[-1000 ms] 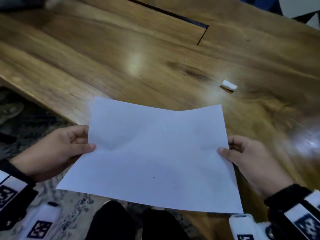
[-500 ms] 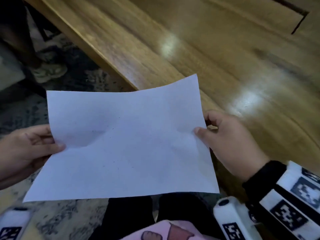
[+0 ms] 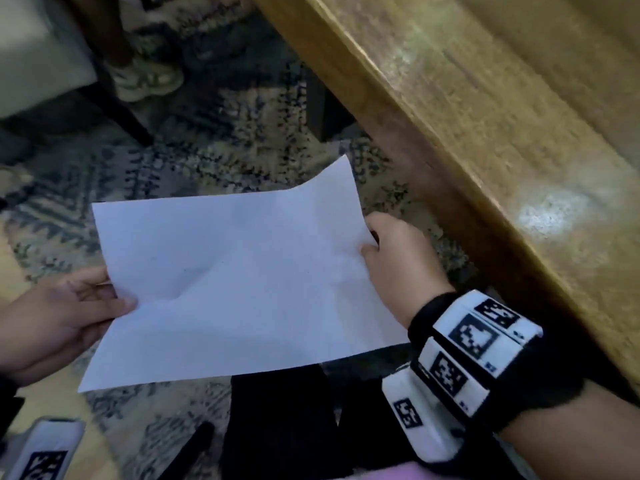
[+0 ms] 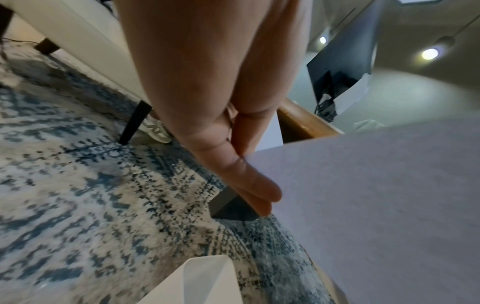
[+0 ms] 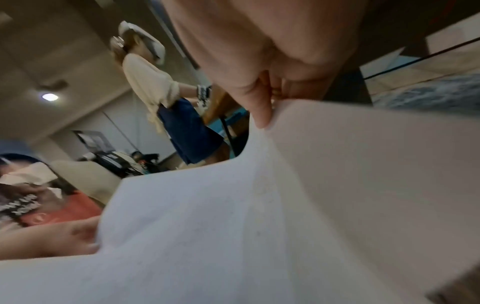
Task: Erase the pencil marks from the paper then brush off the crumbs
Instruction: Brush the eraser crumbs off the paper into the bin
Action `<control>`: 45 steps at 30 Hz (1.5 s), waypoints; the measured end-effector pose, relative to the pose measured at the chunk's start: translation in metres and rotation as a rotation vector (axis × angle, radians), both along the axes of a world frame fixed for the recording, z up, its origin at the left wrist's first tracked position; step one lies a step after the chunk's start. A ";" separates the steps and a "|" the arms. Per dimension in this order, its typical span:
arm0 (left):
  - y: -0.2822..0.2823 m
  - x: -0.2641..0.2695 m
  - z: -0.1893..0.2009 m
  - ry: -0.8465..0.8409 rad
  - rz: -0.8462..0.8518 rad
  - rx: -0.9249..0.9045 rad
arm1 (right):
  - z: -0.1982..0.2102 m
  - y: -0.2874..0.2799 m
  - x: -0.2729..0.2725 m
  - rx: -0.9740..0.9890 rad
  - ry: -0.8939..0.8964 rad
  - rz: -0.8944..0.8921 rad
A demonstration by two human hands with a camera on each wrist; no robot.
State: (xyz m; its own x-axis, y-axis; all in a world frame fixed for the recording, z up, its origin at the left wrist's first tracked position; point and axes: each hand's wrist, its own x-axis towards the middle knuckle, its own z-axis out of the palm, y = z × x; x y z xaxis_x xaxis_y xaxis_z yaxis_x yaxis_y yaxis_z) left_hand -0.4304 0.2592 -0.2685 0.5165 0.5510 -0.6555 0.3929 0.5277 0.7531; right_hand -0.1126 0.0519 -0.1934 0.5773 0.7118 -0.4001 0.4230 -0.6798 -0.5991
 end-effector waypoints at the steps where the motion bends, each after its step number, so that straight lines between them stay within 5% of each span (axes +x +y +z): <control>1: -0.009 0.016 0.005 0.002 0.000 0.014 | -0.017 0.005 0.001 -0.029 0.074 -0.023; 10: -0.023 0.041 -0.047 0.031 0.004 -0.101 | -0.156 0.029 0.011 -0.157 0.231 -0.074; 17: -0.030 0.044 -0.088 0.094 0.017 -0.157 | -0.226 0.017 0.010 -0.185 0.350 -0.089; 31: -0.038 0.044 -0.112 0.201 0.117 -0.179 | -0.295 0.047 0.010 -0.195 0.220 0.072; 37: -0.044 0.058 -0.103 0.293 0.044 -0.109 | -0.311 0.036 0.025 -0.323 0.325 0.047; 45: -0.056 0.093 -0.085 0.323 -0.023 0.058 | -0.274 0.014 0.000 -0.176 0.438 0.134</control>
